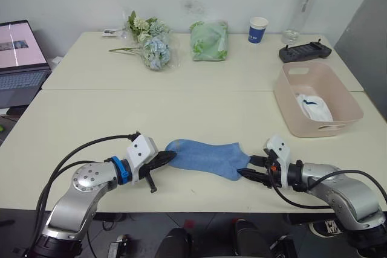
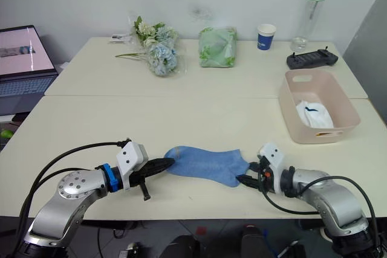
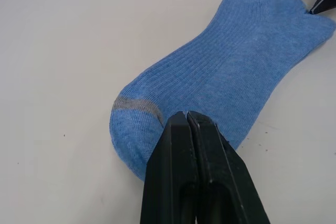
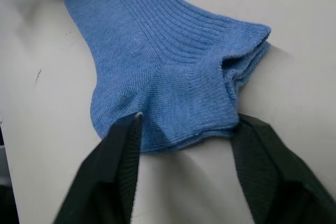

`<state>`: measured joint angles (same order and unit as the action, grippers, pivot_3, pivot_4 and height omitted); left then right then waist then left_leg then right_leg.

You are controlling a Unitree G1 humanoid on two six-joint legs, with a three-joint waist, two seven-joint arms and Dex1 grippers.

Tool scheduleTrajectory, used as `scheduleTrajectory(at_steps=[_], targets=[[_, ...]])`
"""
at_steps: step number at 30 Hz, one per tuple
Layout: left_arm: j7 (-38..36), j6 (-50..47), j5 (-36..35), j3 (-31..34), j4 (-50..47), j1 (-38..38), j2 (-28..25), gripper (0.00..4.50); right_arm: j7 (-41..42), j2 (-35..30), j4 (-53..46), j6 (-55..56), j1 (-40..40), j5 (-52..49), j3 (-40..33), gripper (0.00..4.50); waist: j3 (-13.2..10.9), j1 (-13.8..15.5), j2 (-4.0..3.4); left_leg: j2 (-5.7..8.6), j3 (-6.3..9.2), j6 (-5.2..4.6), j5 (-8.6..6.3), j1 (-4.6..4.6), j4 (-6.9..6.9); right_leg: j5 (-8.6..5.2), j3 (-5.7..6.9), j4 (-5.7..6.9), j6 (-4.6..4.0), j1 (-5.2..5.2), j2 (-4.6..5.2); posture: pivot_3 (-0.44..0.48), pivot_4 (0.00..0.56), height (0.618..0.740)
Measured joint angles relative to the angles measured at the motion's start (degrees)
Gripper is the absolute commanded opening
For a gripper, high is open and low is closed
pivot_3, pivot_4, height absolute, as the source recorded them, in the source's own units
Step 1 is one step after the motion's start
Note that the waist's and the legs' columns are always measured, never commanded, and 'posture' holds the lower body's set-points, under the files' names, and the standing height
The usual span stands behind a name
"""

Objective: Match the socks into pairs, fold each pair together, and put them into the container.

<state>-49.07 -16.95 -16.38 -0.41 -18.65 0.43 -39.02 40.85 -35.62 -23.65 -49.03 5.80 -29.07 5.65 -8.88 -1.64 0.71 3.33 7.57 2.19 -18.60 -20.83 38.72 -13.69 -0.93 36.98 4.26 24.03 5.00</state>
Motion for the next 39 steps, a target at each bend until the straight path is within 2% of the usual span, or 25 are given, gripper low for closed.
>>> scheduleTrajectory(at_steps=[5,10,13,16,20,25,32,39], targets=[[0.0,0.4,0.3,-0.4,0.0,-0.1,0.4,0.0,-1.4,2.5,2.5,-3.0,2.0,-2.2,-2.3,0.03,0.0,0.1,-0.01,0.03,0.0,0.0,0.0,-0.01,0.0,0.0,-0.02,0.0,0.0,0.0,0.01,0.0,0.15,0.74],[-0.5,0.3,-0.1,-1.0,0.0,-1.8,1.2,0.0,-0.9,0.5,4.3,-4.9,2.6,-4.0,-5.6,0.03,0.0,0.1,-0.01,0.07,-0.01,0.0,0.0,-0.02,0.01,0.0,-0.01,-0.02,0.0,-0.01,0.03,0.0,0.15,0.74],[-1.0,-0.8,-0.4,-3.7,0.1,-4.7,3.1,0.0,4.4,-4.7,9.3,-4.5,4.4,-3.6,-5.4,0.03,0.0,0.2,-0.03,0.12,-0.05,-0.03,-0.01,-0.01,0.03,0.0,-0.01,-0.05,0.0,-0.05,0.04,0.0,0.15,0.74],[-1.7,-2.3,-0.8,-7.5,1.8,-9.1,7.2,0.0,9.8,-8.5,15.1,-2.3,7.8,-2.9,-4.8,0.03,0.0,0.1,-0.01,0.06,-0.09,-0.02,-0.01,-0.01,0.04,0.0,0.09,-0.03,0.0,-0.08,0.01,0.0,0.15,0.74],[-2.1,-2.3,0.1,-10.4,6.3,-13.7,9.5,0.0,13.2,-8.5,20.0,0.5,9.7,-1.3,-3.3,0.03,0.0,-0.2,-0.02,0.02,-0.13,-0.02,0.0,0.01,0.04,0.0,0.01,0.03,0.0,-0.03,0.0,0.0,0.15,0.74],[-5.5,-1.3,3.4,-16.7,17.3,-22.9,13.1,0.0,15.9,-8.1,24.2,3.1,13.1,0.2,-2.1,0.03,0.0,0.0,-0.02,0.09,-0.13,-0.02,0.0,-0.04,0.1,0.0,0.03,-0.04,0.02,-0.06,0.02,0.0,0.15,0.74],[-6.6,1.5,8.3,-21.2,23.8,-26.3,16.3,0.0,18.2,-8.2,27.1,5.1,13.4,1.4,-2.1,0.03,0.0,0.0,-0.02,0.09,-0.05,-0.01,0.01,-0.06,0.1,0.0,-0.01,0.01,0.02,0.0,0.05,0.0,0.15,0.74],[-7.1,2.6,11.3,-22.8,26.0,-28.3,16.6,0.0,18.9,-8.0,26.4,3.6,13.5,0.5,-2.6,0.03,0.0,0.0,-0.02,0.08,-0.04,-0.01,0.01,-0.04,0.11,0.0,-0.01,0.01,0.02,0.0,0.05,0.0,0.15,0.74]])
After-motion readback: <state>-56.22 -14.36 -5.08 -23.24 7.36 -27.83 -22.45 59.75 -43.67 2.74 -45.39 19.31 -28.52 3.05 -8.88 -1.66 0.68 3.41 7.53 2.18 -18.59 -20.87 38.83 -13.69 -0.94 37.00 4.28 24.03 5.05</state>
